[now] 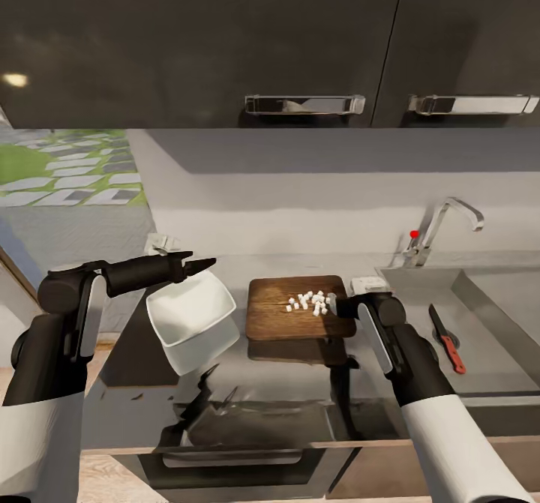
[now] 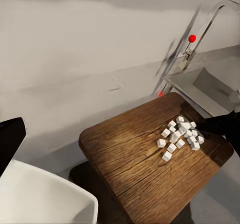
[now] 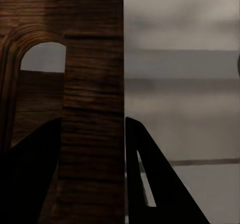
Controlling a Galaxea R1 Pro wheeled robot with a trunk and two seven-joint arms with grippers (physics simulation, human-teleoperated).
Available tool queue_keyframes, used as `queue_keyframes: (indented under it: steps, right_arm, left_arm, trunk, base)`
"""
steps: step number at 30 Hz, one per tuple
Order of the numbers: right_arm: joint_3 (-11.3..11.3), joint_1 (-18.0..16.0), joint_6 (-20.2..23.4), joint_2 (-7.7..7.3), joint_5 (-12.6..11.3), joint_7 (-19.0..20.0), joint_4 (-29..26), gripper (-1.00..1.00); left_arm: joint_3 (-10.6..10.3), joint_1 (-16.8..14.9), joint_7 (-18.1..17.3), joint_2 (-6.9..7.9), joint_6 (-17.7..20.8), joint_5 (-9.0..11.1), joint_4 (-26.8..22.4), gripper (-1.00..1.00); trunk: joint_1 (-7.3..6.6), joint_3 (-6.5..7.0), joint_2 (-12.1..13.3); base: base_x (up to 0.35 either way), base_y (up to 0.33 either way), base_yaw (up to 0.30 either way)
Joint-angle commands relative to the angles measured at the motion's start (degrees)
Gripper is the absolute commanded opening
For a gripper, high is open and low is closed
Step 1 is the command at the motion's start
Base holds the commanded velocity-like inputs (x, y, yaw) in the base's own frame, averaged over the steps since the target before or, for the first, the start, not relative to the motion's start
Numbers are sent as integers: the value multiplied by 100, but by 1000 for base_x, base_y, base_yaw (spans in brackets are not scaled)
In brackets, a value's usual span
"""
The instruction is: In the kitchen, take the Vidalia onion out of the sink, dice it on the chopping board with the paring knife, put the diced onion into the bowl on the countertop, then place both the paring knife and the chopping board into the sink.
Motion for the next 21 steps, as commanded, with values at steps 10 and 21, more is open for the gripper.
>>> queue_keyframes:
  steps: [10, 21]
  right_arm:
    - [6, -6, 21, 0, -40, -64, -6, -100]
    - [6, -5, 22, 0, -31, -301, -27, -100]
  left_arm:
    - [5, -5, -14, 0, 45, 12, -5, 100]
    - [5, -5, -14, 0, 46, 12, -3, 100]
  trunk:
    - [1, -9, -7]
    - [1, -9, -7]
  base:
    - [0, 0, 6]
    - [0, 0, 0]
